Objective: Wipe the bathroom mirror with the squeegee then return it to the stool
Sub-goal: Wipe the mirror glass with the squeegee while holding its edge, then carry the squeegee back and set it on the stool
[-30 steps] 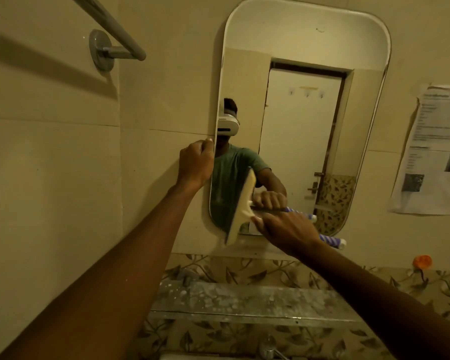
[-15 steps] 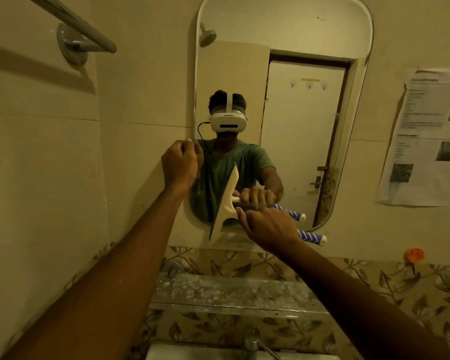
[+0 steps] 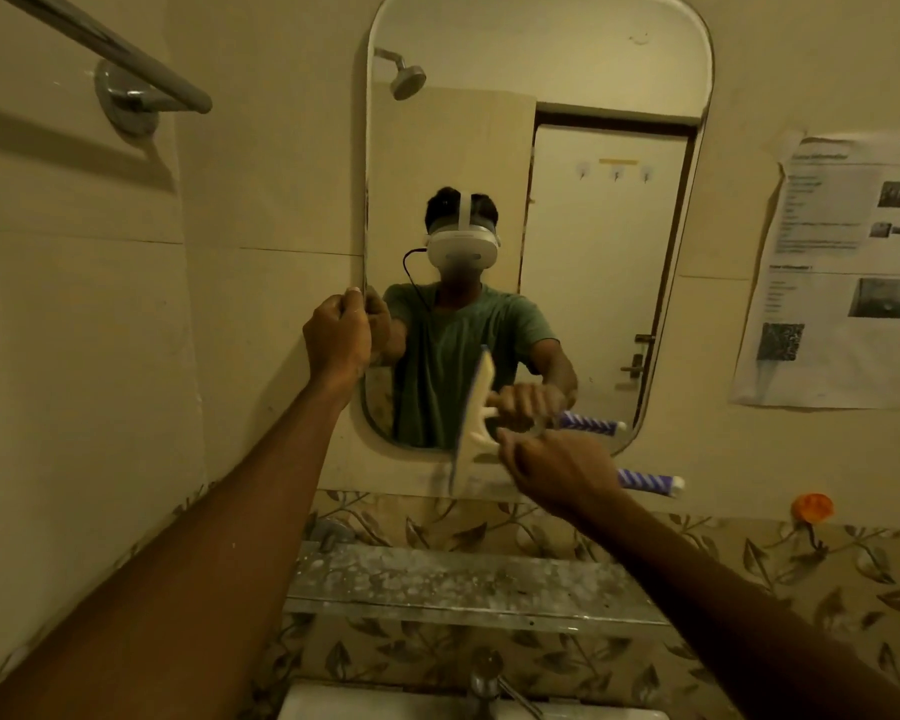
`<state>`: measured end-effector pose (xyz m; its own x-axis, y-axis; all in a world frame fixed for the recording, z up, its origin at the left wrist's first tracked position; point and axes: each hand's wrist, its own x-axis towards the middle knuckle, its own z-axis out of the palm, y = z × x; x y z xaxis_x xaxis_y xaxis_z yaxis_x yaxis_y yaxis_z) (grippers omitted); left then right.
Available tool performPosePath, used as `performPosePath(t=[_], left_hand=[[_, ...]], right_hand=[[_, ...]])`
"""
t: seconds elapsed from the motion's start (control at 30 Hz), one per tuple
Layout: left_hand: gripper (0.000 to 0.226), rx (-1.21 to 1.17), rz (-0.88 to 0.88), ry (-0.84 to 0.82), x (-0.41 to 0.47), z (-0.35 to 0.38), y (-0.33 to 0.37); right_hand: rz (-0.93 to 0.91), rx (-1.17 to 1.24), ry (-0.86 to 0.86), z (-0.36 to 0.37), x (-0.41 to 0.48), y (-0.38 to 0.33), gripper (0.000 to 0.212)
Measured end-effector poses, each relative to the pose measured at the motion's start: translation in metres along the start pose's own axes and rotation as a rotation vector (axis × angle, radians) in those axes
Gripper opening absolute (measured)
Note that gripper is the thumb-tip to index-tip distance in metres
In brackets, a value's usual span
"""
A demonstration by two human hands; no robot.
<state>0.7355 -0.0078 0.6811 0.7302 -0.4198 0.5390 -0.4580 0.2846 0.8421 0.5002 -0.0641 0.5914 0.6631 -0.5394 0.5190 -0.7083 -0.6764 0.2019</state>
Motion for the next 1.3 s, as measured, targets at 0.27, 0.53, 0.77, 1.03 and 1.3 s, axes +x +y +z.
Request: performPosePath(t=[0.27,0.53,0.77,1.03,1.3], left_hand=[[0.032,-0.017,0.016,0.048,0.001,0.009,-0.008],[0.029,0.014,0.042,0.134,0.000,0.011,-0.019],[0.024,-0.050,-0.021,0.096,-0.009,0.004,-0.020],[0.027,-0.077,0.007,-0.094,-0.031,-0.017,-0.032],[0.038,0.121,0.148,-0.161,-0.103,-0.008,-0.045]], right_hand=[[0.177,0.046,-0.017,0.007,0.003,0.023,0.047],[0.458,0.047,-0.042,0.014,-0.043,0.084,0.044],[0.524,-0.044,-0.060,0.022,-0.076,0.104,0.041],[0.594,-0.107,-0.065,0.028,-0.109,0.091,0.049],[0.699,0.059,0.129,0.024,-0.150,0.042,0.057]])
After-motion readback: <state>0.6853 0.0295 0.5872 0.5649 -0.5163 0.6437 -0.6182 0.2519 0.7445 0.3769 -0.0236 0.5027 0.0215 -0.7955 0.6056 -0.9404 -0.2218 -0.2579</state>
